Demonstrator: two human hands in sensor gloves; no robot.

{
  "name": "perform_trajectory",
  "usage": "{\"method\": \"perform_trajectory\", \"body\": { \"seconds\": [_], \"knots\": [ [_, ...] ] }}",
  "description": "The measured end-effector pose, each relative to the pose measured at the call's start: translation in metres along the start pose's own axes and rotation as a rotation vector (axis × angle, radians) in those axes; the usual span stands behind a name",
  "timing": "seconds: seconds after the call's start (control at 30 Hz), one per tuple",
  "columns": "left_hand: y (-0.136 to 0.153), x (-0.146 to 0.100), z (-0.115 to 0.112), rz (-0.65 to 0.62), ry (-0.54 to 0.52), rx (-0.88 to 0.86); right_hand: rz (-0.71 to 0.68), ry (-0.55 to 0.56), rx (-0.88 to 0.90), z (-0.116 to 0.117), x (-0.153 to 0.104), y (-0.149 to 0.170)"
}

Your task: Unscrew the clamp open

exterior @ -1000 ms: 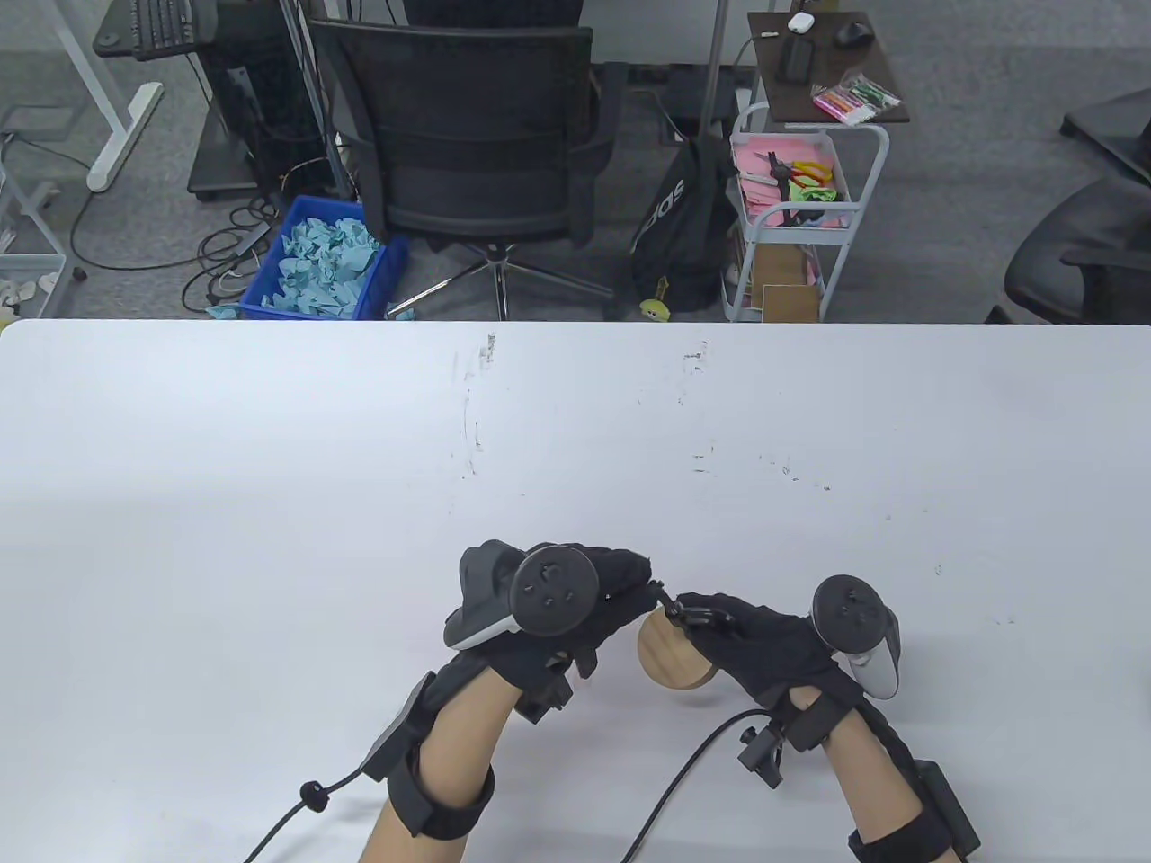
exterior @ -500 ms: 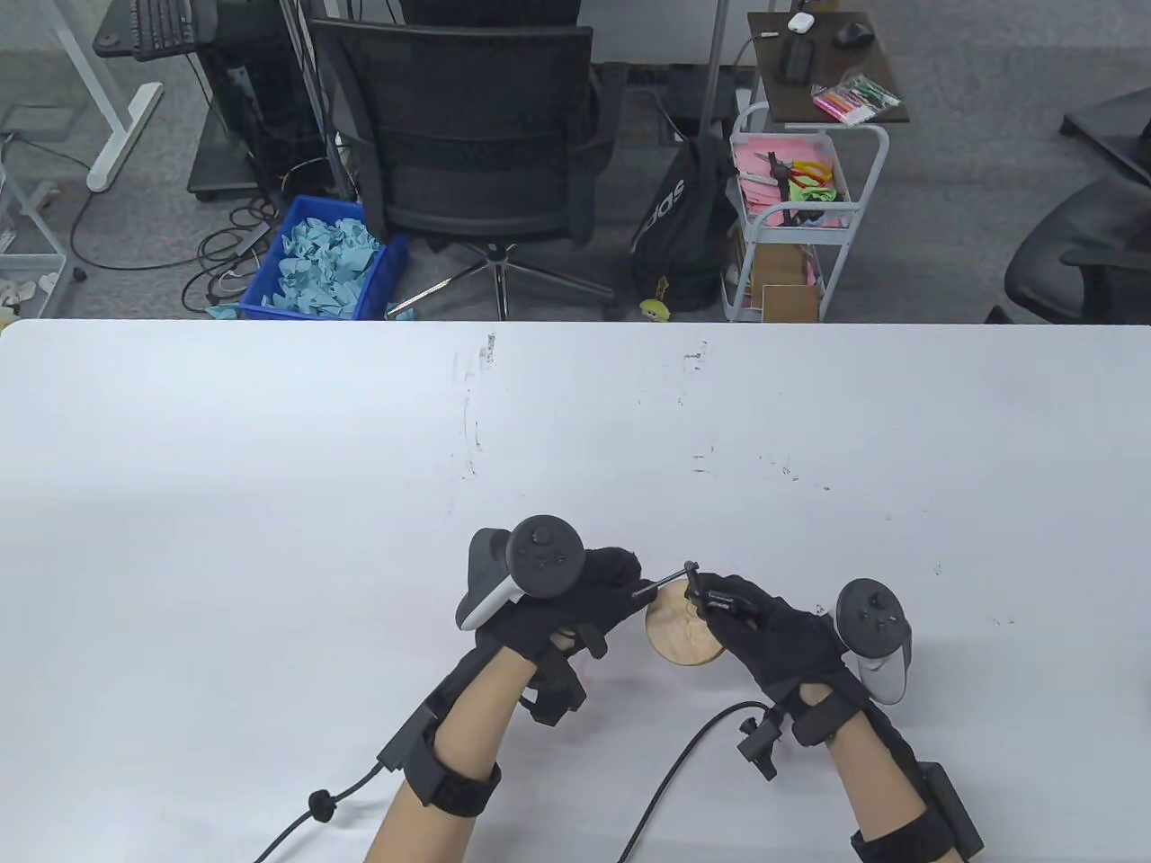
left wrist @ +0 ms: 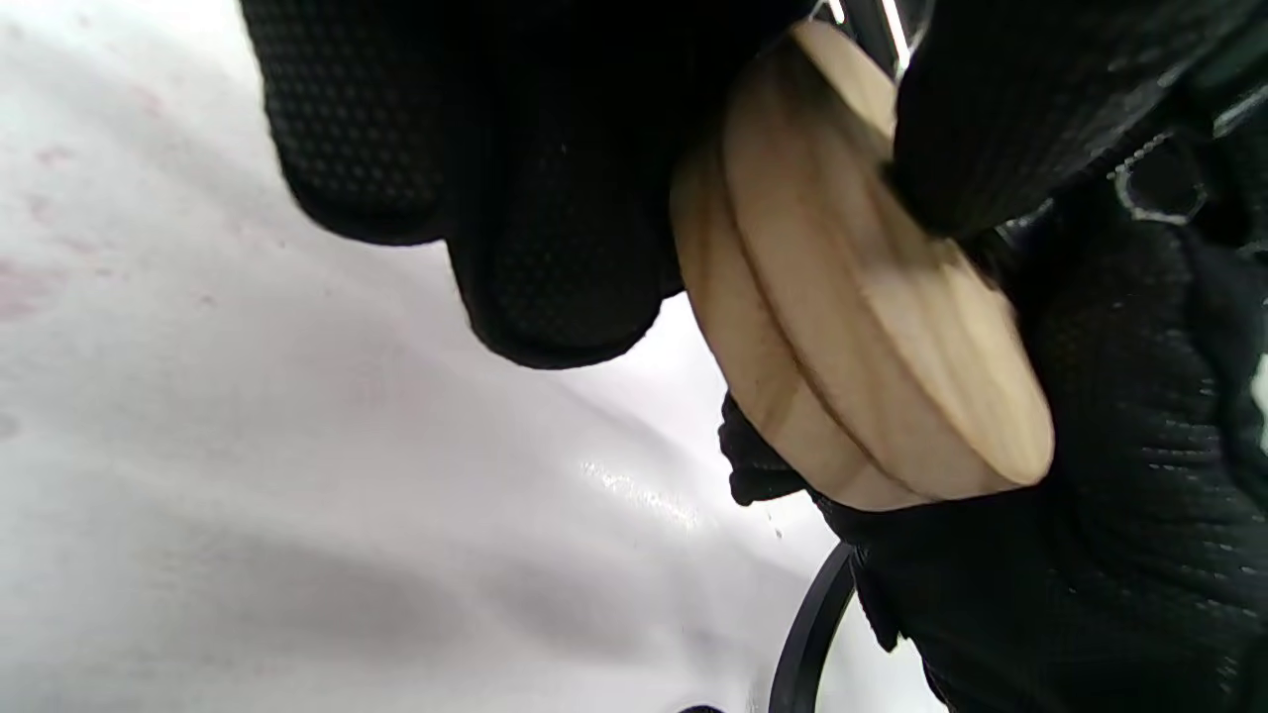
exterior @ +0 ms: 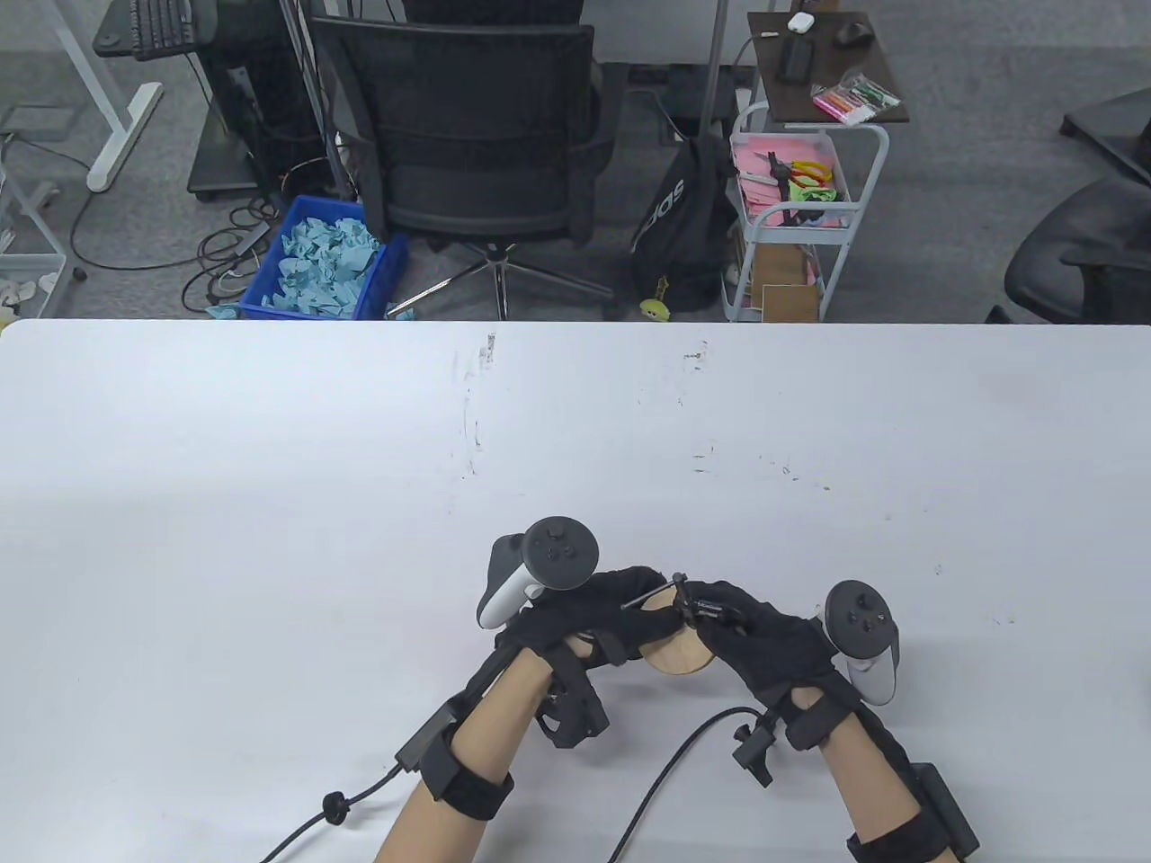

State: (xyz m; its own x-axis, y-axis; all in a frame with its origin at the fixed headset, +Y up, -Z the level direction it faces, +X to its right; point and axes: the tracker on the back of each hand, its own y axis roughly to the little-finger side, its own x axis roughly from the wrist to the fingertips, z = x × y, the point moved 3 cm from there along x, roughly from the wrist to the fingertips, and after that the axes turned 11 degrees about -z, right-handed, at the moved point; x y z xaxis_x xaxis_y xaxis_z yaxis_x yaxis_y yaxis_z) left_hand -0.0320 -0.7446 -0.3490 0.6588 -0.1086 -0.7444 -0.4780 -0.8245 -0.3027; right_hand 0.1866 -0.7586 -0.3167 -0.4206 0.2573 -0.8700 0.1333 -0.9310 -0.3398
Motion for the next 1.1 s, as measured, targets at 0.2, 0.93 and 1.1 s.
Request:
{"method": "perform_trajectory", "body": {
  "seconds": [0.2,0.93,1.1],
  "knots": [
    [0.003,-0.004,0.012,-0.015,-0.044,-0.104,-0.015,0.031,0.007,-0.003,-0.001,-0.004],
    [0.028,-0.006,0.009,0.205,-0.1,0.175,0.02,0.098,-0.031,-0.029,-0.004,0.0],
    [0.03,-0.007,0.01,0.225,-0.107,0.203,0.026,0.101,-0.03,-0.03,-0.004,0.001]
  ]
}}
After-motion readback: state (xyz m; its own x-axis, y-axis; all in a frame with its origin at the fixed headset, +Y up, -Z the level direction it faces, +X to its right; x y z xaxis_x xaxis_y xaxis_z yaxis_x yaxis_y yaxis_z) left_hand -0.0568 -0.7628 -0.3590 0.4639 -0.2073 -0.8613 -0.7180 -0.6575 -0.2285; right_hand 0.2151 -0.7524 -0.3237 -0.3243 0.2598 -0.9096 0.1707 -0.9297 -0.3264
